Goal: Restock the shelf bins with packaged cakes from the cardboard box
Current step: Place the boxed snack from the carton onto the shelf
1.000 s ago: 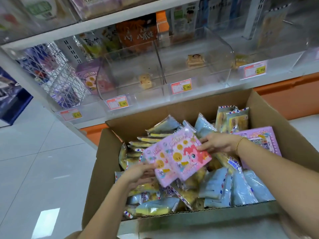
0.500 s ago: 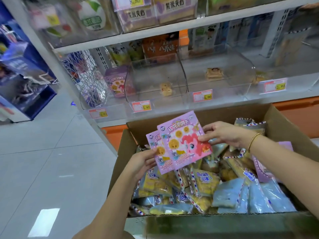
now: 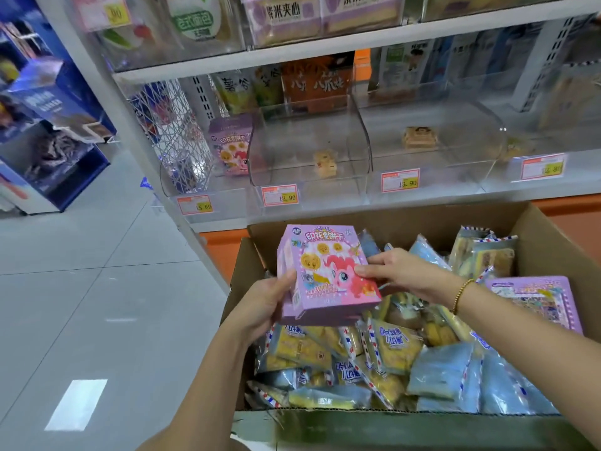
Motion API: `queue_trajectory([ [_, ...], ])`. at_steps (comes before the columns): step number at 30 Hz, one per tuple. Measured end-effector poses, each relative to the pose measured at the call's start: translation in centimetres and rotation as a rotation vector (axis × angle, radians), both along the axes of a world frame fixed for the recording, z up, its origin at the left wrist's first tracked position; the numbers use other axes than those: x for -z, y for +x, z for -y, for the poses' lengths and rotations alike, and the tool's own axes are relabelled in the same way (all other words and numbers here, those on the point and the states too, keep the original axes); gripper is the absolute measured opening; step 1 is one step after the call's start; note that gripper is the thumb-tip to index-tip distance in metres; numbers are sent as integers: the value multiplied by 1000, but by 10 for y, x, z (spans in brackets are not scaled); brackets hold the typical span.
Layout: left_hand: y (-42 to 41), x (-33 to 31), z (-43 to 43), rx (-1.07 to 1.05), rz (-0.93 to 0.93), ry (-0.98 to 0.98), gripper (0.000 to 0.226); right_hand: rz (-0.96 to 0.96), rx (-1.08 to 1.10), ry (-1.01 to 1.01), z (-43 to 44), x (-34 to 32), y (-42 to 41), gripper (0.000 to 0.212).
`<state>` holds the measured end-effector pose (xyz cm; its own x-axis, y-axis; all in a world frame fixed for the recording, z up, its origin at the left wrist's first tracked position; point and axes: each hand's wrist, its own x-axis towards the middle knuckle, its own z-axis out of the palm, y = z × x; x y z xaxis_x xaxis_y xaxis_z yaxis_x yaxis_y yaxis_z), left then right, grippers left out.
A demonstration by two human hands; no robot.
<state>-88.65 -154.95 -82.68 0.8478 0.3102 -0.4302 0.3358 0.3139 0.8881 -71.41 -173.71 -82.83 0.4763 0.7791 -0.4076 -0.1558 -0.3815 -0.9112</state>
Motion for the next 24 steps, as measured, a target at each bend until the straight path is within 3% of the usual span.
queue_trajectory([
  [3, -1, -6, -1, 46, -11, 63, 57, -83, -21, 27, -2, 11, -9, 23],
  [7, 1, -15, -1, 152, 7, 178, 39, -152, 5, 64, -5, 28, -12, 52],
  [10, 1, -25, -6, 225, -43, 337, 24, -211, 41, 76, -8, 35, -13, 47],
  [14, 1, -38, -21, 206, -144, 593, 56, -309, 74, 99, -14, 39, -21, 43],
  [19, -3, -52, -28, 245, -180, 634, 36, -319, 104, 161, -23, 31, -31, 19],
  [24, -2, -74, -33, 237, -199, 700, 59, -171, 135, 228, -38, 12, -28, 37],
])
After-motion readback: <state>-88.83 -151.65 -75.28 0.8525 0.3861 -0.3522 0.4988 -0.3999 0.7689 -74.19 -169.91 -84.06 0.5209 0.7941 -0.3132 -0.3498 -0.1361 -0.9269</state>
